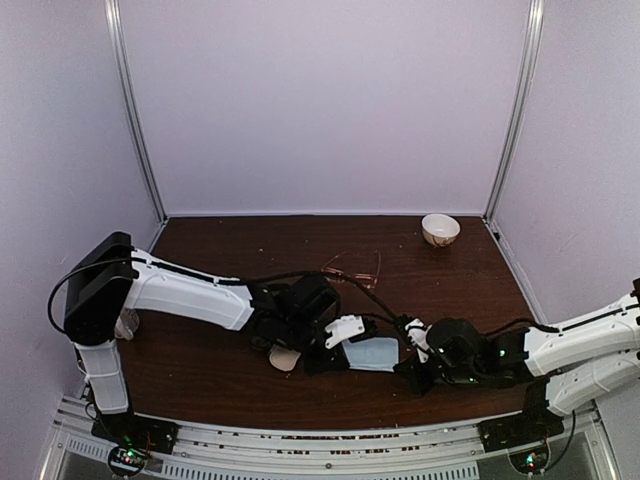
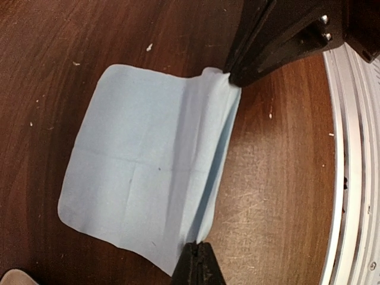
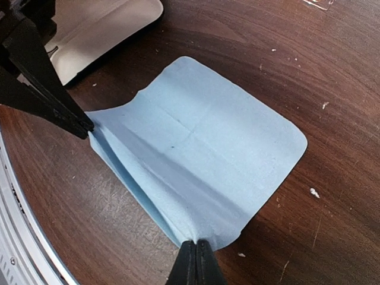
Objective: Organize the sunglasses
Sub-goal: Fold the glasses cleaning cloth at the center of the board.
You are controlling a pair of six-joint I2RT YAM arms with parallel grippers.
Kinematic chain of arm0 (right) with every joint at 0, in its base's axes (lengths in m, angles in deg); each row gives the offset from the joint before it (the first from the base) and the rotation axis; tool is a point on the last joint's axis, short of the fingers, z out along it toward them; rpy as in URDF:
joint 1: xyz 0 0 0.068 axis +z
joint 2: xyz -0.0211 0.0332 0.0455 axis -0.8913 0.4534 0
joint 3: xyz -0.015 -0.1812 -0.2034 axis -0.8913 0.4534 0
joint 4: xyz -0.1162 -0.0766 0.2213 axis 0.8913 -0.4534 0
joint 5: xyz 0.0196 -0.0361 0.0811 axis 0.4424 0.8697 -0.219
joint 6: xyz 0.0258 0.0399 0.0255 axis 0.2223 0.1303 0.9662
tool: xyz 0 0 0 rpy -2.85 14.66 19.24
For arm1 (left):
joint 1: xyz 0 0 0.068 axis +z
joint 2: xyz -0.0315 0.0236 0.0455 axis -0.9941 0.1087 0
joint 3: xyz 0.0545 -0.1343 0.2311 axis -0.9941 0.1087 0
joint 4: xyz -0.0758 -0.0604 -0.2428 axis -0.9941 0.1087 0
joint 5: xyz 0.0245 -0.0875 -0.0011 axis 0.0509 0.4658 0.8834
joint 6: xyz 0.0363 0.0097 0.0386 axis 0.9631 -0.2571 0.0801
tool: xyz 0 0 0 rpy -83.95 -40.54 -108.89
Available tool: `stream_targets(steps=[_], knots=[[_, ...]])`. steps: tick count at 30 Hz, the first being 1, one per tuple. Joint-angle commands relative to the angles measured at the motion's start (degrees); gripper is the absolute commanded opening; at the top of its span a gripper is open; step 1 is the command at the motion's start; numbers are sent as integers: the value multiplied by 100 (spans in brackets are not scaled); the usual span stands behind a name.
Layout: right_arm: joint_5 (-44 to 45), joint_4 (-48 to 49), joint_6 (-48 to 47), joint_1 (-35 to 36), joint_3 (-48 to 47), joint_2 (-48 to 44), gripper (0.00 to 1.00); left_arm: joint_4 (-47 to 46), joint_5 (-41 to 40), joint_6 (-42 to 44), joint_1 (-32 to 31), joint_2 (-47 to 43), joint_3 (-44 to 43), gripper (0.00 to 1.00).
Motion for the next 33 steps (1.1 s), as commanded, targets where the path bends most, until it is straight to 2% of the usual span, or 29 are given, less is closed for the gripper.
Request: stream_targets(steps=[1,15,33], knots=[[27,-282,-54,-160,-293,256,0,172,115,-130,144,5,-266,0],[-192,-436,-335,-716,-767,880,0,469,331,-194,462,495,-784,0],[-439,-522,-542,-1035,-1156,1572,0,516,391,-291,695,938,-1185,0]])
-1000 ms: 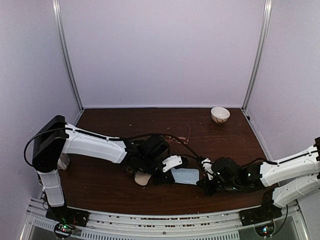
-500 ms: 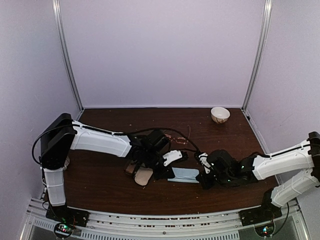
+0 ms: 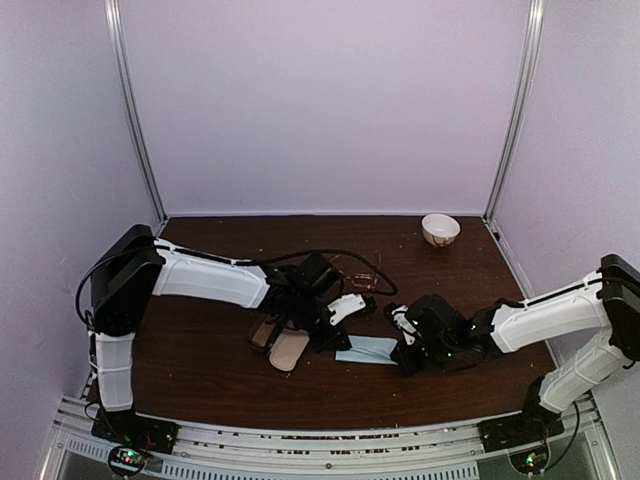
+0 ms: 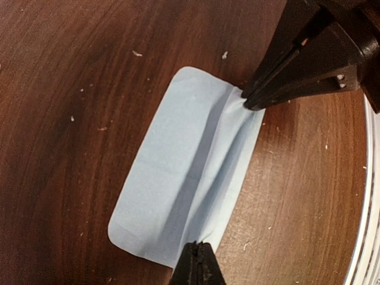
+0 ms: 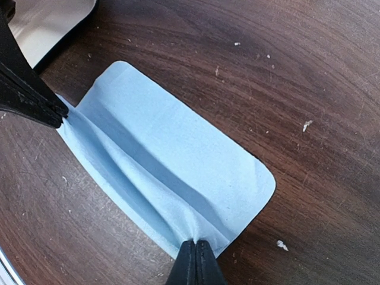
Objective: Organize the sunglasses
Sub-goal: Fold the glasses cleaning cloth at the center of the board.
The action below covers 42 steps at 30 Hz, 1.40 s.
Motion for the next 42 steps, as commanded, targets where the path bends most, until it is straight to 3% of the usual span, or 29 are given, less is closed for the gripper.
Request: stream_targets(steps=[1,20,28,37,42], knots=[[-27,-137,-70,-90,-172,120,0,27,93,-68,87,186,-187,0],[159,-63,-81,-321,-362,221,7,-28,115,-274,218,466,-461,0],[419,-89,-64,-412,-587,313,15,-17,20,-408,250,519,-550,1],[907,-141,7,-451,-628,183,17,-122,-253,-628,255,353,-541,25],[1058,-166,-50,-457,-520,-98,18,-137,-419,-502,245,38,-409,33]])
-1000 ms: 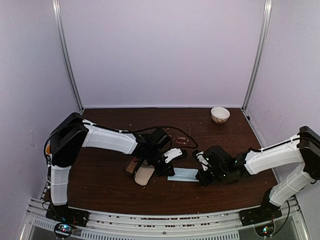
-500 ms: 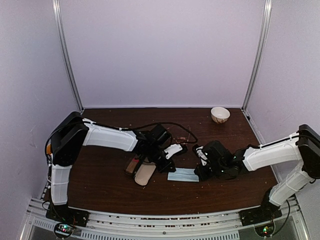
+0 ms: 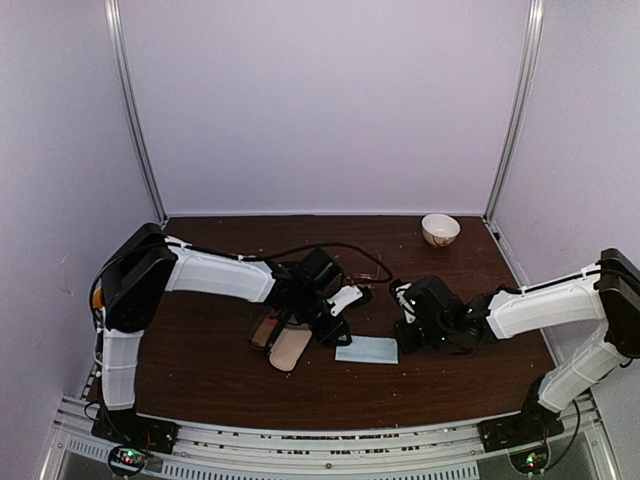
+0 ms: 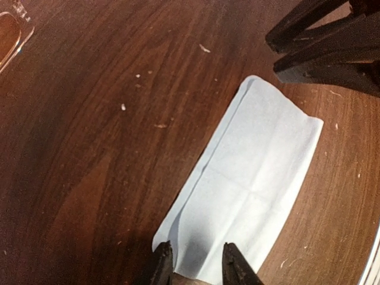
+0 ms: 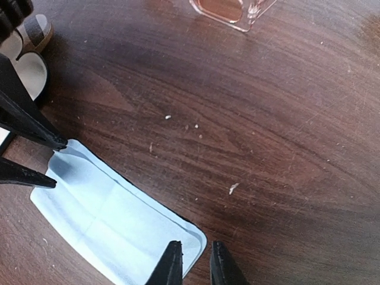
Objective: Organize the sunglasses
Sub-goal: Fold the glasses cleaning cloth at the center of the board, then rotate the folded cleaning cloth at the center of the board.
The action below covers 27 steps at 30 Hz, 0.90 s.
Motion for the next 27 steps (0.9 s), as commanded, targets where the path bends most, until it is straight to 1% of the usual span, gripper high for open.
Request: stream_targets(steps=[1,4,11,14,17,18,19,20,21,24,27], knots=[[391,-76,-60,-41,60,-437,18,-197,-245,89,24,-456,34,33],[558,-45,-130,-41,266,-836,19,-327,-487,215,-23,-763,307,36],[1116,-325,-344,-42,318,-1991,29,-726,-1049,447,-301,-1593,942,37],[1454,-335,-361,-46,335,-2592,36,-888,-1243,557,-415,-1920,1149,37],[1639,-212,-365,-41,425,-3207,37,-1125,-1300,656,-489,-2249,1456,39],[1679,-159,-321,-43,477,-3388,45,-1205,-1299,689,-506,-2342,1548,40],[1816,-219,-169,-47,508,-3579,66,-1270,-1306,715,-513,-2425,1620,41],[1997,-317,9,-51,533,-3742,90,-1306,-1324,742,-522,-2492,1674,41],[2043,-388,78,-55,559,-3888,99,-1333,-1313,782,-522,-2555,1720,42],[1738,-222,-300,-50,727,-4182,100,-1351,-1336,883,-527,-2659,1808,46],[1308,-122,-549,-57,896,-4237,100,-1408,-1258,957,-547,-2731,1942,50]])
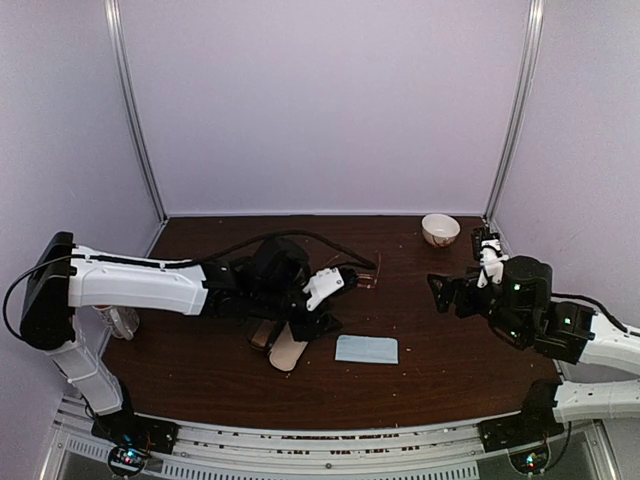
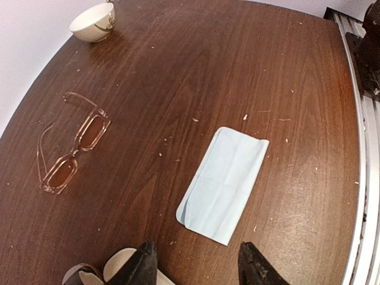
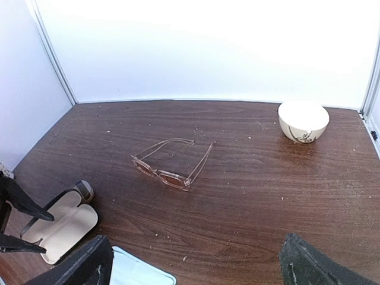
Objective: Organize the sunglasses
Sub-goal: Rotate the folded cleaning cloth at the center of the board.
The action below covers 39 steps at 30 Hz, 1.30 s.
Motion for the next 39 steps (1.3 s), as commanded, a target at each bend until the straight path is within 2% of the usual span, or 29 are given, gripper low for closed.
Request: stream_targets(steps=[1,9,15,22,26,32,39], knots=[[-440,16,-339,-25,236,-9,100,-380,28,247,-26,-200,226,50],[-1395,-163,-874,6,311,279,100,-208,264,578,-172,86,537,46],[-1386,-73,-1320,33,203,705,100,4,298,757,-336,637,217,43],[-1591,566,-2046,64,337,1072,100,173,181,968,-450,1226,-270,36],[-1513,649,-1931,87,342,1307,100,218,46,1057,-451,1421,-391,34],[-1326,1006,-1273,130,616,1365,100,366,-64,1152,-451,1763,-572,28],[-1271,1016,-827,203,711,1418,100,377,-309,1221,-451,1950,-622,26]])
